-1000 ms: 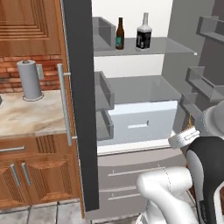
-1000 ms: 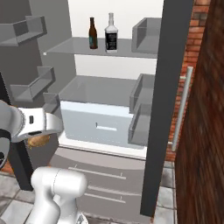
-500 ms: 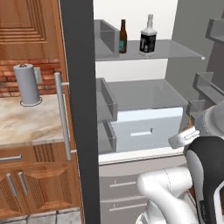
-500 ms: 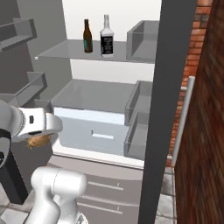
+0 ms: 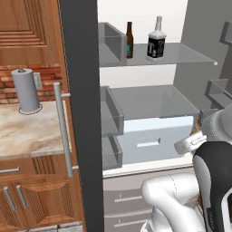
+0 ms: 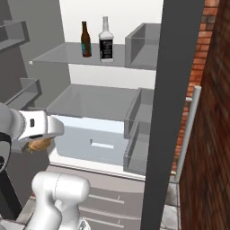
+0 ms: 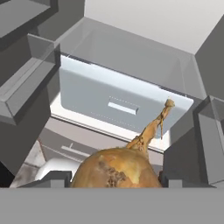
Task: Place the beer and liquor on the top shelf of the fridge to keep them out of children's reach, and place the onion on lower shelves for easy access.
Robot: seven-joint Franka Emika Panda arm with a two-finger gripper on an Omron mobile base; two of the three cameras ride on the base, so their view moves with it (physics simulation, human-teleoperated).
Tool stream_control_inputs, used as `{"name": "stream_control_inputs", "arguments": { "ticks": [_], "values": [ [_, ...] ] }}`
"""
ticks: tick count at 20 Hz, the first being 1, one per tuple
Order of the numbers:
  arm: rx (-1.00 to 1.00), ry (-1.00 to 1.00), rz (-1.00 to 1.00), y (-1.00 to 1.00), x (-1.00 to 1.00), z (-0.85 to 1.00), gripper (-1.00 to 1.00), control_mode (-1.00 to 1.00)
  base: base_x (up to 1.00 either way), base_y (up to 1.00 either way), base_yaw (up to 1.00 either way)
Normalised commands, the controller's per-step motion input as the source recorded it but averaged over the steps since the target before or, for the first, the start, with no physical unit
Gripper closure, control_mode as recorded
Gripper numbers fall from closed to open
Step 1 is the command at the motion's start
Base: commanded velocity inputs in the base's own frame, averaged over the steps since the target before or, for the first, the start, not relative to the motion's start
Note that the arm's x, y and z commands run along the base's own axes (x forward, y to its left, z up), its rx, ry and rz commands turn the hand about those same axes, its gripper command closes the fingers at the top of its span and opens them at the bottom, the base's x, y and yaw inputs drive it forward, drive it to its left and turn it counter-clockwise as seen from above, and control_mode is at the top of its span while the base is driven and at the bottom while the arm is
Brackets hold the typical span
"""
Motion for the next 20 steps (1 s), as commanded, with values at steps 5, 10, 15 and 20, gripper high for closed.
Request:
{"name": "stream_control_inputs", "arguments": {
  "ticks": [5,10,15,20],
  "values": [
    [0.00,0.00,0.00,0.00,0.00,0.00,1.00,1.00,0.34,-0.27,0.00],
    [0.00,0.00,0.00,0.00,0.00,0.00,1.00,1.00,0.31,-0.25,0.00],
    [0.00,-0.01,0.00,-0.13,0.16,0.00,1.00,-1.00,0.11,-0.09,0.00],
    [0.01,-0.02,0.00,-0.21,0.39,-0.07,1.00,-1.00,0.00,0.00,0.00]
  ]
}}
